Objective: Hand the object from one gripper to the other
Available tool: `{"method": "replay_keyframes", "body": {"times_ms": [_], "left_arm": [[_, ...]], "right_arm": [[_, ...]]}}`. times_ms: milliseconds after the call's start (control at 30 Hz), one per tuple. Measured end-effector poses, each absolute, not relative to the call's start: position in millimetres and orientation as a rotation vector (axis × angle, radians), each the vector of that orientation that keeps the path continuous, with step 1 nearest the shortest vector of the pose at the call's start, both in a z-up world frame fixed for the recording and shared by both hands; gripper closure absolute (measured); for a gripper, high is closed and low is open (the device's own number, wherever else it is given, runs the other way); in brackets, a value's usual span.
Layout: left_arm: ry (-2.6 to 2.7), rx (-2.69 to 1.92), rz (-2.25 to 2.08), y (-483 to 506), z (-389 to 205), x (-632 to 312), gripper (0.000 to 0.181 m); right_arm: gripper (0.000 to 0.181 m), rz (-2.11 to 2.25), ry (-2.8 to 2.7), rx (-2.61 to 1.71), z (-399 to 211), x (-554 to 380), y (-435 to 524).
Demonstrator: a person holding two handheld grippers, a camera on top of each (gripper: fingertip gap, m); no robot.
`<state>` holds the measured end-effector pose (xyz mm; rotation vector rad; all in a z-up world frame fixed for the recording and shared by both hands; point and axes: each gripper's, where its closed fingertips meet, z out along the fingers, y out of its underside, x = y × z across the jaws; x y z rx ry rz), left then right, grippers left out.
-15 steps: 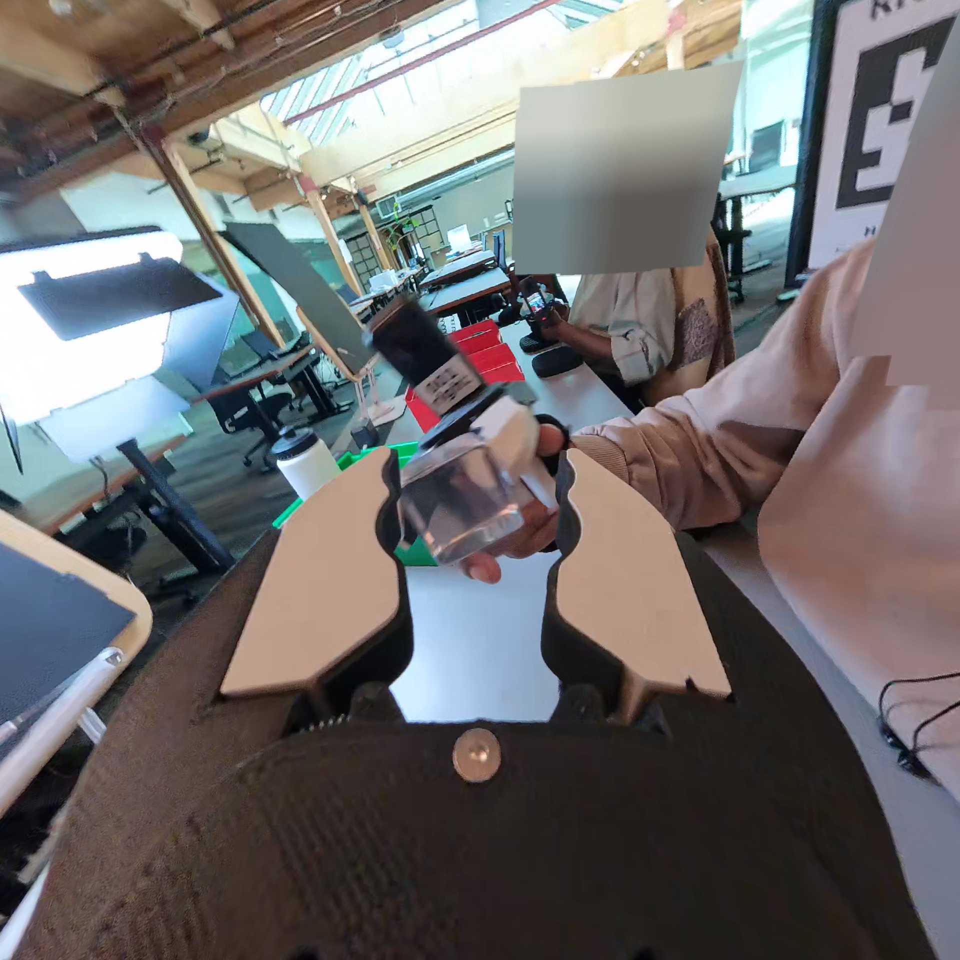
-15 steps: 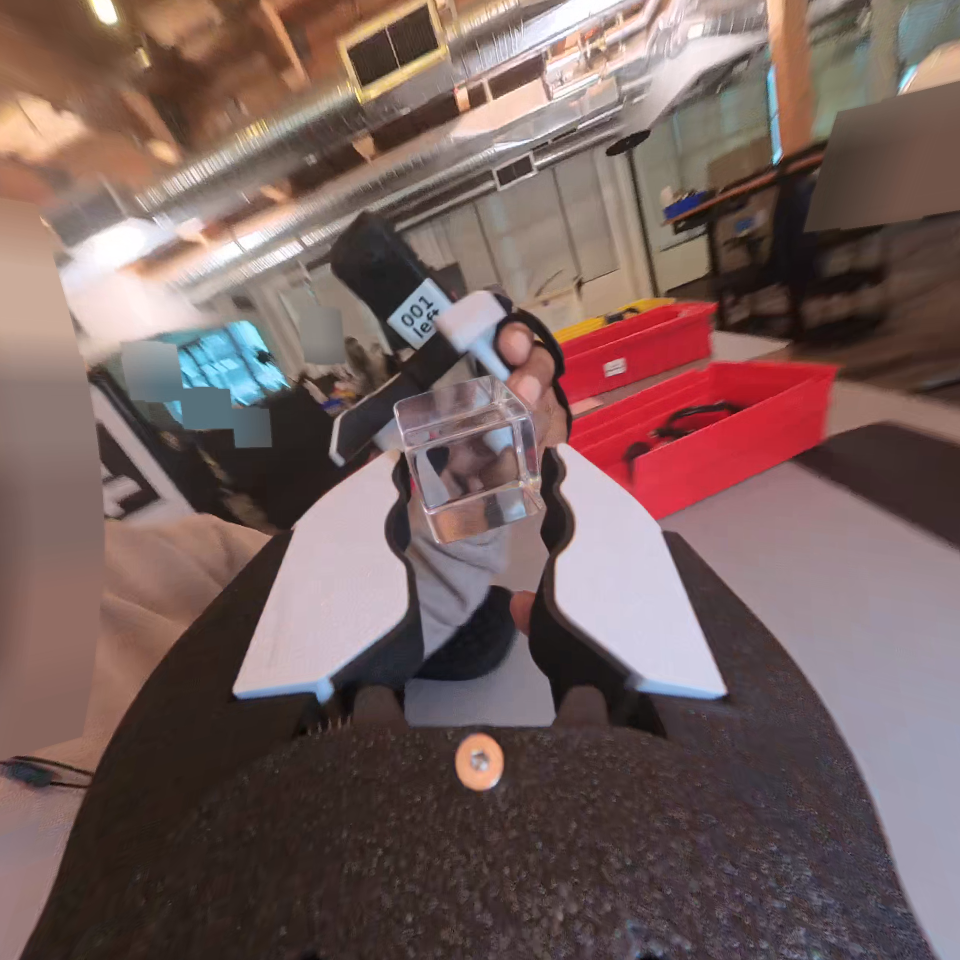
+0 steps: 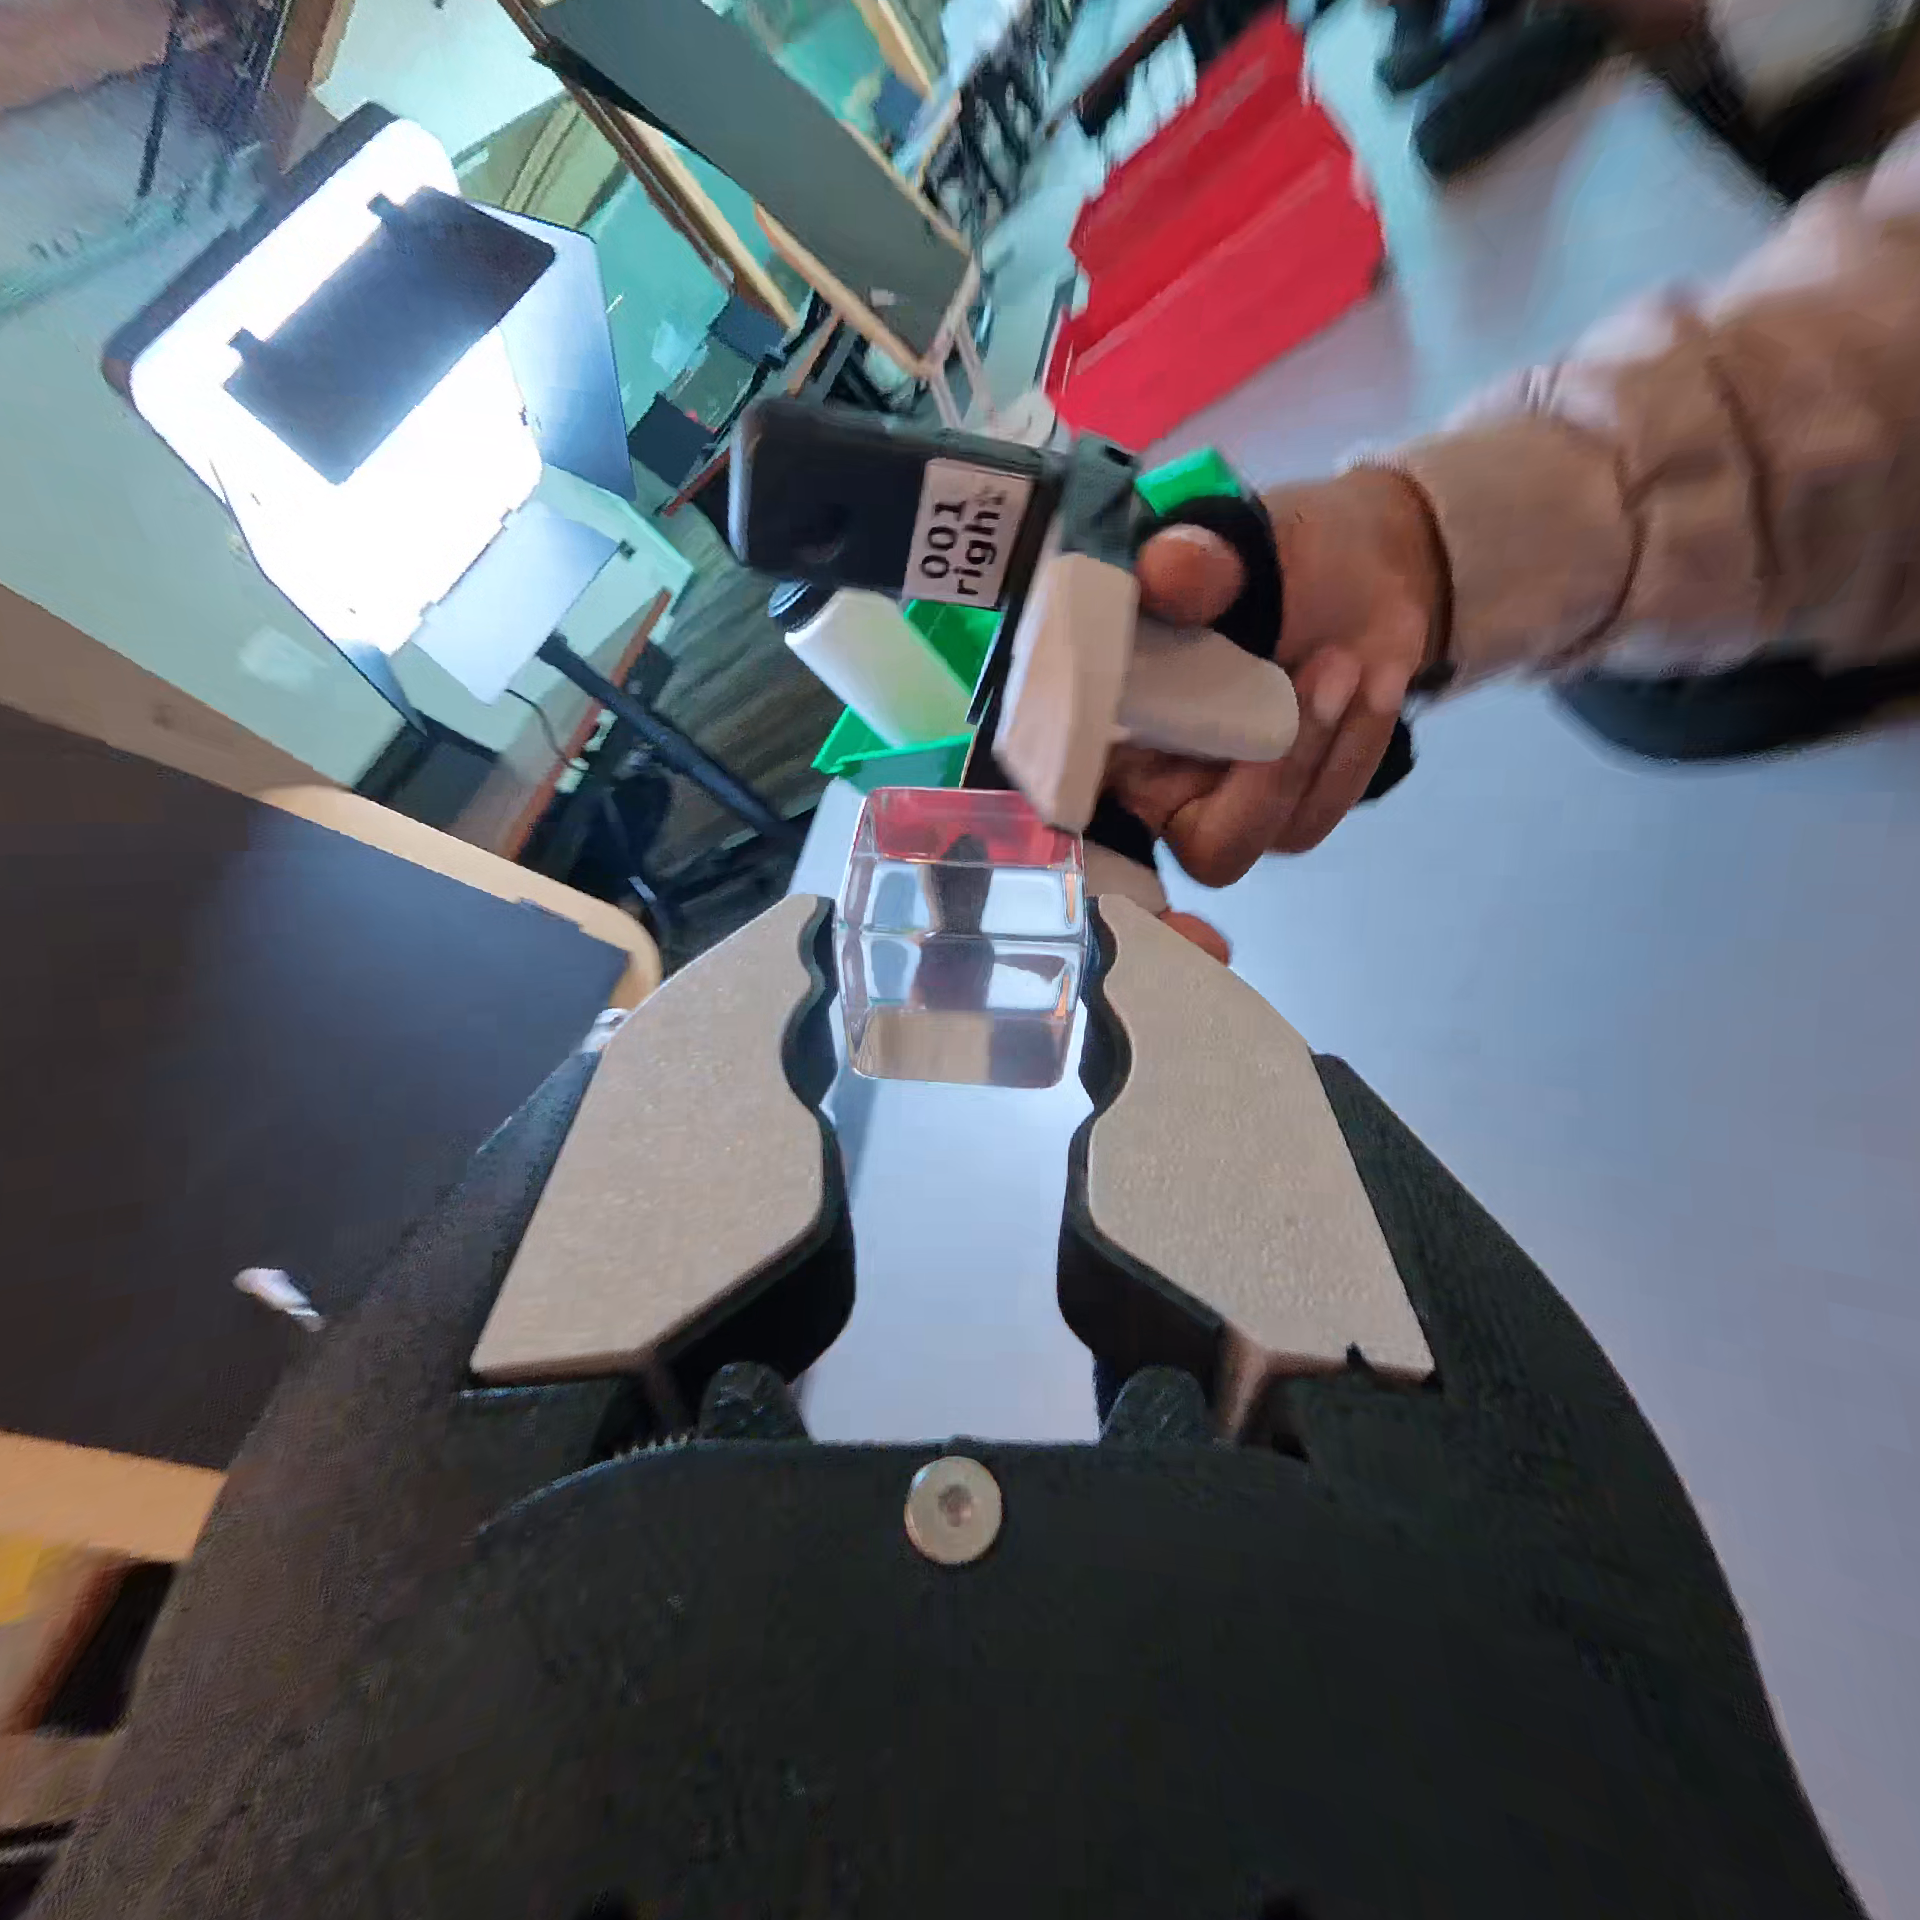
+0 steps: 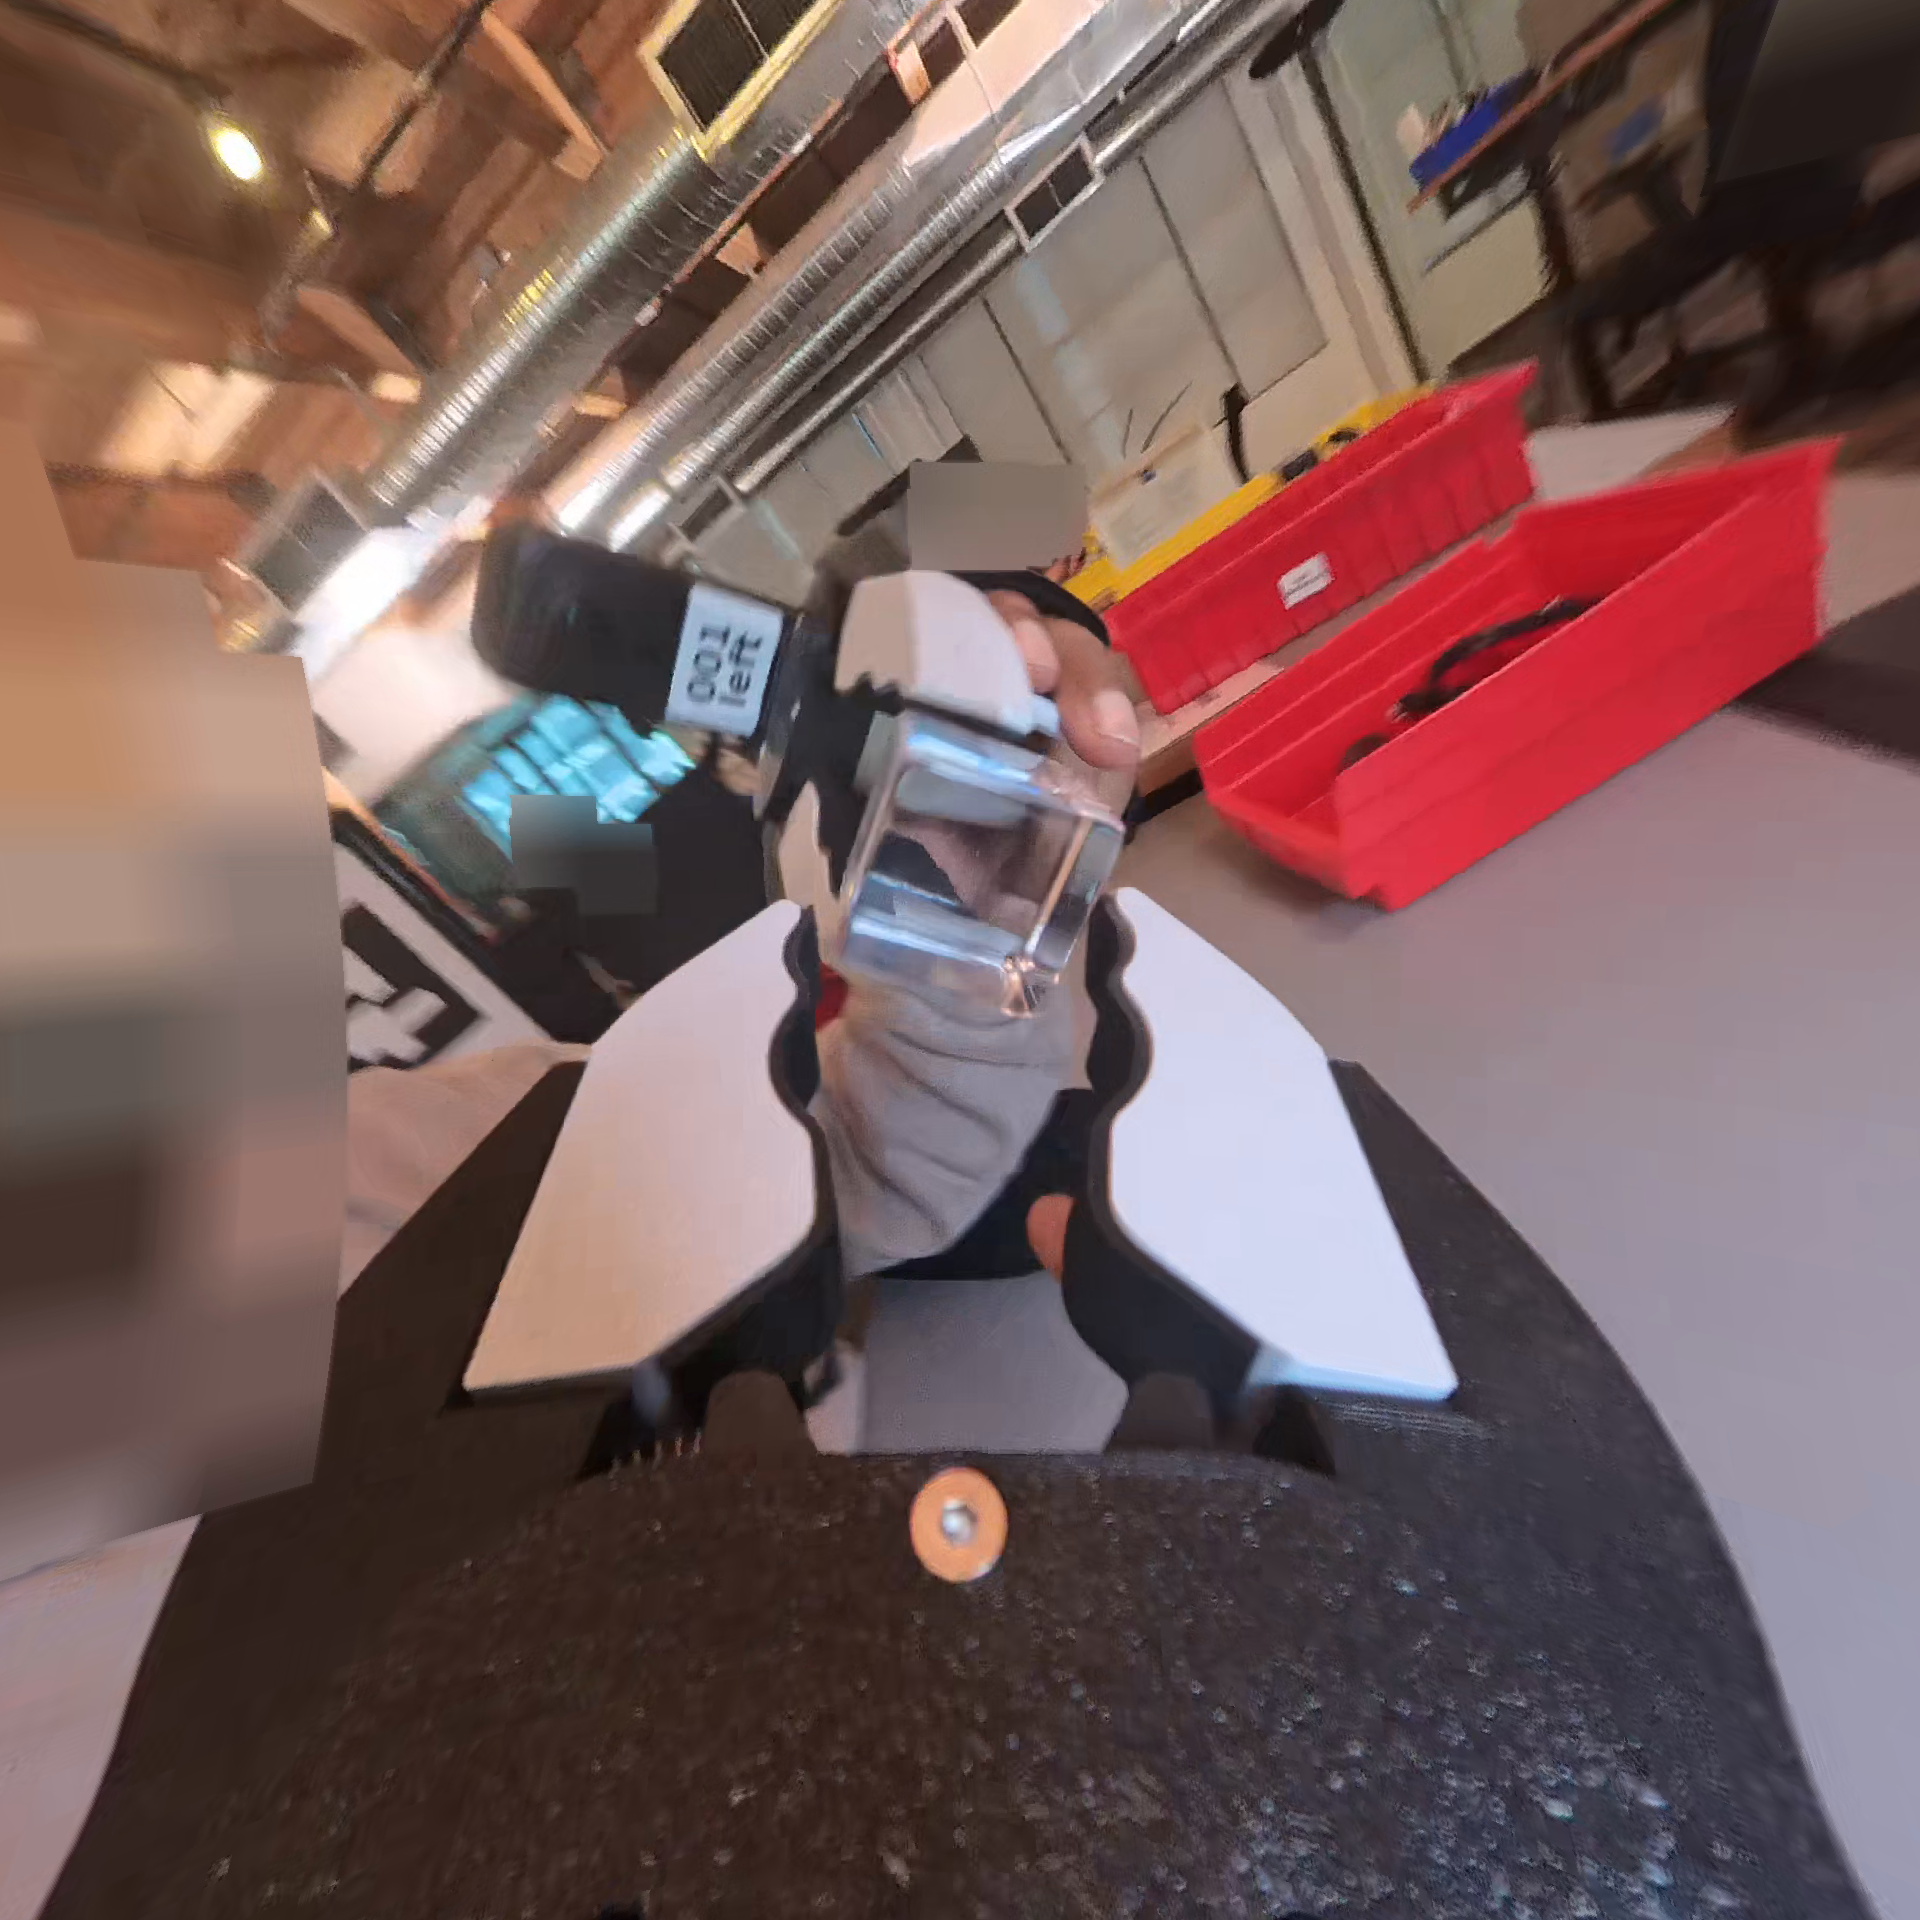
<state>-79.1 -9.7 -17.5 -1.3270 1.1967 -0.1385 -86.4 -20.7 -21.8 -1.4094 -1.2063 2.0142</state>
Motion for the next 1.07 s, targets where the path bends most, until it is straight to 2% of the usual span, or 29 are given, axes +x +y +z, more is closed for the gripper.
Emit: {"method": "replay_keyframes", "body": {"times_ms": [200, 333, 533, 867, 1067], "left_arm": [[0.581, -1.391, -0.799, 24, 15, -100, 0.137], [0.159, -1.363, -1.243, 47, 5, -103, 0.137], [-0.156, -1.325, -1.381, 56, -17, -89, 0.136], [-0.105, -1.341, -1.182, 45, -26, -59, 0.135], [0.225, -1.217, -1.071, 23, 4, -46, 0.122]], "right_arm": [[0.127, 1.074, -1.171, -1.066, -4, -74, 18], [0.125, 0.465, -1.034, -0.814, 6, -66, 34], [0.115, 0.014, -1.021, -0.627, -17, -74, 44], [0.126, 0.094, -1.055, -0.676, -25, -73, 50], [0.127, 0.927, -1.09, -0.966, -7, -60, 48]]}}
